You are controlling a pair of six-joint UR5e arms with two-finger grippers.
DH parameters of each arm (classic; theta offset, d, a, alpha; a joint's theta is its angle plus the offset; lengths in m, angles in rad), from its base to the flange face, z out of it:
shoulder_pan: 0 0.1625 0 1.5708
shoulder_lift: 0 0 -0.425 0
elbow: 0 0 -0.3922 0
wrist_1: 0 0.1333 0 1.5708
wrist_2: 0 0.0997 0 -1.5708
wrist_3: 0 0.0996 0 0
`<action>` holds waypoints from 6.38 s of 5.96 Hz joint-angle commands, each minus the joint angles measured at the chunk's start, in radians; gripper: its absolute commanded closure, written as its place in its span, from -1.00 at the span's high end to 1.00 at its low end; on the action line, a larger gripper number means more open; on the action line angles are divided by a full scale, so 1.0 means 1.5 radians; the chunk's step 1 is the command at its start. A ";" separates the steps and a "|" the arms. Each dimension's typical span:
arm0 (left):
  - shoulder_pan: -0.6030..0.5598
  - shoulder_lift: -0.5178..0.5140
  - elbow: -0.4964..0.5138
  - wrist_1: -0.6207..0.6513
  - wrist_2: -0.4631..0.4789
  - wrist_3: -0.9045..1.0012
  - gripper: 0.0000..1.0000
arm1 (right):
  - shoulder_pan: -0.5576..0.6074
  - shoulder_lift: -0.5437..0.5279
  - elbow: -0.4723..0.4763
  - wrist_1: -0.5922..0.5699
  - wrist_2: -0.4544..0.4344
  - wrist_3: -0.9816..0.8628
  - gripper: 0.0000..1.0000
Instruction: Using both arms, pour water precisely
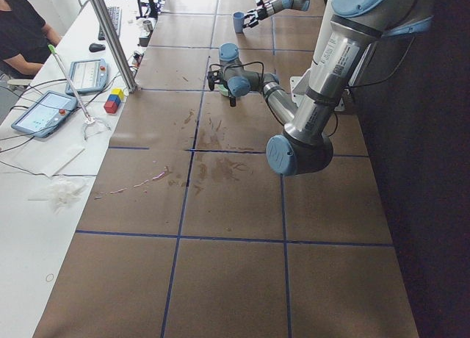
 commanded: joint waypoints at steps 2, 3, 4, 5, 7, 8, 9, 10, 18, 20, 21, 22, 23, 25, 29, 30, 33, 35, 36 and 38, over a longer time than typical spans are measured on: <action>0.000 0.001 -0.002 0.000 0.006 -0.004 0.99 | 0.003 0.007 0.002 0.001 0.000 -0.004 0.97; 0.001 0.006 -0.002 0.001 0.014 -0.004 0.99 | 0.007 0.007 0.001 0.001 0.000 -0.005 0.97; 0.000 0.007 -0.003 0.000 0.014 -0.004 0.99 | 0.012 0.008 0.001 0.002 0.000 -0.008 0.97; 0.001 0.007 -0.003 0.000 0.015 -0.004 0.99 | 0.020 0.007 0.000 0.002 0.000 -0.008 0.97; 0.001 0.007 -0.003 0.000 0.015 -0.004 0.99 | 0.037 0.009 0.001 0.002 0.013 -0.008 0.96; 0.001 0.007 -0.003 0.000 0.015 -0.004 0.99 | 0.039 0.014 0.001 0.002 0.015 -0.008 0.96; 0.001 0.008 -0.003 0.000 0.016 -0.004 0.99 | 0.042 0.023 0.001 0.001 0.015 -0.014 0.96; 0.001 0.008 -0.003 0.000 0.030 -0.004 0.99 | 0.046 0.023 0.001 0.001 0.015 -0.020 0.96; 0.001 0.009 -0.013 0.001 0.033 -0.004 0.99 | 0.059 0.024 0.000 0.001 0.014 -0.032 0.95; 0.000 0.008 -0.014 0.000 0.033 -0.005 0.99 | 0.059 0.029 -0.002 0.002 0.011 -0.032 0.81; 0.000 0.016 -0.023 0.001 0.033 -0.005 0.99 | 0.061 0.035 -0.002 0.002 0.011 -0.032 0.61; 0.000 0.016 -0.026 0.001 0.033 -0.005 0.99 | 0.064 0.037 0.000 0.002 0.011 -0.051 0.19; 0.000 0.017 -0.027 0.002 0.033 -0.005 0.99 | 0.072 0.050 0.006 0.001 0.011 -0.072 -0.01; 0.000 0.017 -0.030 0.003 0.033 -0.005 0.99 | 0.082 0.074 0.030 0.000 0.011 -0.156 -0.32; 0.000 0.038 -0.045 0.003 0.032 -0.004 0.99 | 0.080 0.192 0.143 -0.161 0.014 -0.224 -0.64; 0.000 0.041 -0.046 0.003 0.032 -0.004 0.99 | 0.080 0.241 0.170 -0.231 0.010 -0.224 -0.64; -0.001 0.062 -0.062 0.002 0.031 -0.004 0.99 | 0.056 0.373 0.200 -0.449 0.008 -0.225 -0.61; -0.002 0.069 -0.070 0.002 0.031 -0.003 0.99 | 0.038 0.477 0.191 -0.593 0.003 -0.224 -0.64; -0.003 0.069 -0.070 0.002 0.032 -0.003 0.99 | 0.026 0.500 0.192 -0.659 0.003 -0.224 -0.70; -0.004 0.070 -0.070 0.002 0.032 -0.003 0.99 | 0.015 0.542 0.188 -0.746 -0.002 -0.277 -0.69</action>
